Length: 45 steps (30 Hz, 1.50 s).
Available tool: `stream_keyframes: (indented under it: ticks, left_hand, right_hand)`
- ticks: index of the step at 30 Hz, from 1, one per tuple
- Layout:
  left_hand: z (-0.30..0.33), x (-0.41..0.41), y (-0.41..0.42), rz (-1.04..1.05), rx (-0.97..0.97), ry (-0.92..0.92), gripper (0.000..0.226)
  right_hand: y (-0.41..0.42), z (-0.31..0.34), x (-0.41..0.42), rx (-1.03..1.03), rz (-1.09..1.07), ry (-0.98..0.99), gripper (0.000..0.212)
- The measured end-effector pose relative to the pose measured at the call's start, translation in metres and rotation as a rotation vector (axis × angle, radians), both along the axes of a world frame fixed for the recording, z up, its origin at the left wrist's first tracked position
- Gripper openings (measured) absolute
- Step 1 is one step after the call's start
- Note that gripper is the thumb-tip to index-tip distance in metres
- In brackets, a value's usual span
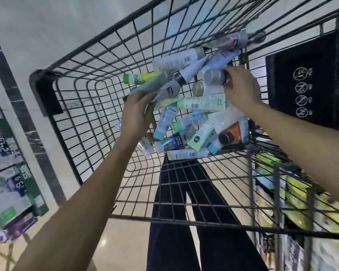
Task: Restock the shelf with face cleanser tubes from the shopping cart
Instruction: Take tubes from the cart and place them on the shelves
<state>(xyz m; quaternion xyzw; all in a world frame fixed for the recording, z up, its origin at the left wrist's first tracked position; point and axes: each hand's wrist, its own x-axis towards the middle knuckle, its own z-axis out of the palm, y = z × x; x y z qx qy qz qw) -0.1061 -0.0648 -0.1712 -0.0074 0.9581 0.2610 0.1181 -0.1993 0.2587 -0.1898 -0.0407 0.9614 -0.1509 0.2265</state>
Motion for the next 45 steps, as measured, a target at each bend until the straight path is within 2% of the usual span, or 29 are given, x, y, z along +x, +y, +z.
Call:
stream_keyframes:
  ticks: [4,6,10,14,16,23,30,34,36,40,43,45]
  left_hand:
    - [0.033,-0.013,0.018,0.352,0.377,-0.152,0.025]
    - [0.044,-0.018,0.024,0.498,0.505,-0.209,0.023]
    - [0.059,-0.02,0.028,0.633,0.662,-0.249,0.028]
    - [0.084,-0.017,0.031,0.729,0.843,-0.328,0.022]
    - [0.1,-0.014,0.033,0.819,0.914,-0.369,0.03]
    - [0.187,-0.008,0.047,0.985,1.042,-0.379,0.038]
    - [0.287,-0.003,0.064,0.975,1.106,-0.362,0.029]
    - [0.346,0.008,0.073,0.916,1.143,-0.357,0.04]
    - [0.373,0.013,0.078,0.887,1.164,-0.355,0.039]
    - [0.413,0.021,0.078,0.849,1.197,-0.379,0.037]
    - [0.44,0.031,0.074,0.765,1.279,-0.447,0.033]
    - [0.455,0.037,0.072,0.661,1.296,-0.482,0.022]
  right_hand:
    - [-0.007,0.02,0.016,-0.127,-0.011,-0.066,0.048]
    - [-0.012,0.03,0.023,-0.154,-0.016,-0.101,0.047]
    - [-0.019,0.047,0.036,-0.24,-0.104,-0.125,0.047]
    - [-0.022,0.069,0.046,-0.311,-0.2,-0.052,0.044]
    - [-0.022,0.084,0.05,-0.329,-0.218,-0.029,0.043]
    - [-0.027,0.184,0.071,-0.614,-0.404,0.055,0.047]
    - [-0.033,0.284,0.088,-0.821,-0.569,0.088,0.07]
    - [-0.042,0.352,0.103,-1.041,-0.618,0.038,0.049]
    - [-0.044,0.375,0.11,-1.134,-0.643,0.021,0.043]
    - [-0.048,0.407,0.12,-1.266,-0.744,-0.027,0.044]
    - [-0.05,0.431,0.132,-1.406,-0.808,-0.082,0.045]
    - [-0.048,0.448,0.143,-1.516,-0.827,-0.103,0.042]
